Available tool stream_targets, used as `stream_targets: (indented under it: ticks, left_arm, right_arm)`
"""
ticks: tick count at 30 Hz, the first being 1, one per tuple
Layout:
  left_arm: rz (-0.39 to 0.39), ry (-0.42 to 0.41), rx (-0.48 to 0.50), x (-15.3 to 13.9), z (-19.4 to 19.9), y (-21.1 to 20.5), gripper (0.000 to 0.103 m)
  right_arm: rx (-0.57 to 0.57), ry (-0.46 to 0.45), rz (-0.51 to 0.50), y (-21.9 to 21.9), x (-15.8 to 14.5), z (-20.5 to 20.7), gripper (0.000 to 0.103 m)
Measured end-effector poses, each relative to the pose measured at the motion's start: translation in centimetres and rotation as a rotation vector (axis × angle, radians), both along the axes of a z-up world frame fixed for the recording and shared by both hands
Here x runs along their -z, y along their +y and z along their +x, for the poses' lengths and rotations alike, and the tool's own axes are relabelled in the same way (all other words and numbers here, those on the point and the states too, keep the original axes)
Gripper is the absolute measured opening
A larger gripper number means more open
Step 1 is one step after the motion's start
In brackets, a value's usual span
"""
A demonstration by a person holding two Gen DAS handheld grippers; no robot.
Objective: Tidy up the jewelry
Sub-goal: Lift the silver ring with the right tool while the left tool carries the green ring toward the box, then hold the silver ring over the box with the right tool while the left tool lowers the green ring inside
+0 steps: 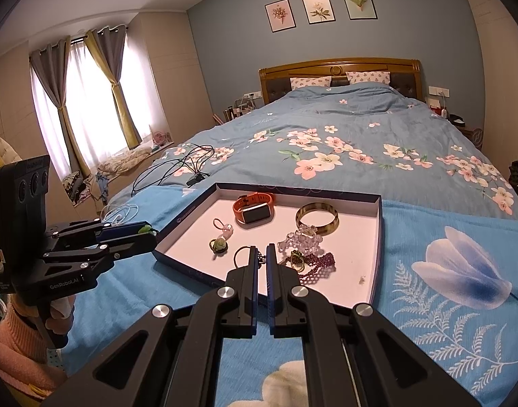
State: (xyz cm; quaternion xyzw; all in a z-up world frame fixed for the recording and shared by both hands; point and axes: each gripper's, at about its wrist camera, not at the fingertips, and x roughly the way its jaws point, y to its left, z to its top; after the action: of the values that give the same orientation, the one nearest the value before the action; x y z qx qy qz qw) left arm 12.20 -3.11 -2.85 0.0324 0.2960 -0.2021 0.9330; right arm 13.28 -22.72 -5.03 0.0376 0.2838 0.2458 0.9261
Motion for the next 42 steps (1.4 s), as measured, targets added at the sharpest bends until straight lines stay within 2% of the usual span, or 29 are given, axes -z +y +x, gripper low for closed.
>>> stream_targets:
  ticks: [42]
  left_arm:
    - [0.025,-0.018,-0.019,-0.3,2.0,0.1,0.024]
  right_arm:
    - [0.003,0.010,0.003,-0.2,0.1,2.0,0.003]
